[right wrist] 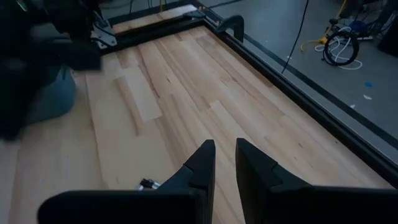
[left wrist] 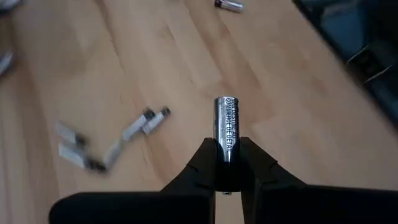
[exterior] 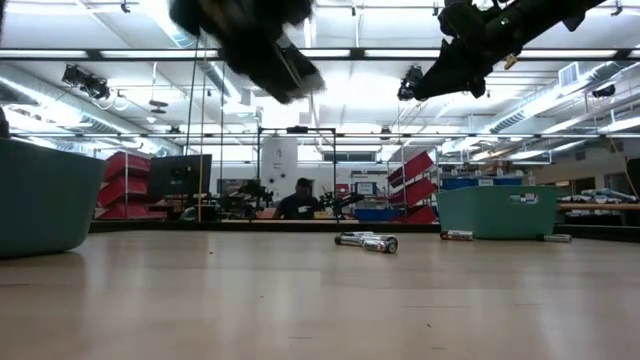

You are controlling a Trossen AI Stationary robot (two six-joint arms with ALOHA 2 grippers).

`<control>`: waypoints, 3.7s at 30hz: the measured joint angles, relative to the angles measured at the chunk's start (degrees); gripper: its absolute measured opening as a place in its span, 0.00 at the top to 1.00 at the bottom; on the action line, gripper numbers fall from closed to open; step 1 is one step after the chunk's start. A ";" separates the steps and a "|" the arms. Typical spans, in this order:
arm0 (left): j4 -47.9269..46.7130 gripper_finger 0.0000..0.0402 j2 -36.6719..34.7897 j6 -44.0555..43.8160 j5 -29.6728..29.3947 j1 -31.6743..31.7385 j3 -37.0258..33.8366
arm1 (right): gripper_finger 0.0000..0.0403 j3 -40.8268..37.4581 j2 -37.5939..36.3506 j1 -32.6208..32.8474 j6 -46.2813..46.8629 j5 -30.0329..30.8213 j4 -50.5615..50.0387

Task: Sort batteries
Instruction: Put the silver battery into the blue bin

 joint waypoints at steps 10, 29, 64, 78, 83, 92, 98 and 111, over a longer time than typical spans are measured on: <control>-23.80 0.95 -17.50 -50.11 -31.58 -21.26 0.02 | 0.88 0.01 0.02 -0.08 -0.60 0.50 1.03; -49.62 0.92 -5.43 -102.04 -38.19 -53.42 0.07 | 0.88 0.02 0.02 0.04 1.49 0.57 4.12; -25.21 0.76 -10.92 -117.67 -45.97 -50.90 -26.51 | 0.88 0.01 0.04 0.03 1.09 0.57 5.86; -26.84 0.62 -13.18 -107.41 -50.82 -50.15 -17.35 | 0.88 0.02 1.43 0.03 3.07 0.52 4.46; -30.47 0.62 -15.21 -90.96 -65.68 -48.12 -7.11 | 0.88 1.47 6.57 0.03 3.39 0.52 4.30; -28.11 0.62 -19.33 -54.41 -59.45 -30.11 -1.07 | 0.88 12.94 16.86 -1.13 2.52 3.27 -8.62; -16.36 0.62 -21.17 -30.87 -52.52 -17.52 -5.91 | 0.88 17.92 21.65 -2.50 4.66 4.96 -21.84; 36.47 0.62 -21.52 -3.63 -34.38 -1.01 -24.79 | 0.83 20.24 32.97 -2.53 -1.92 1.48 -31.71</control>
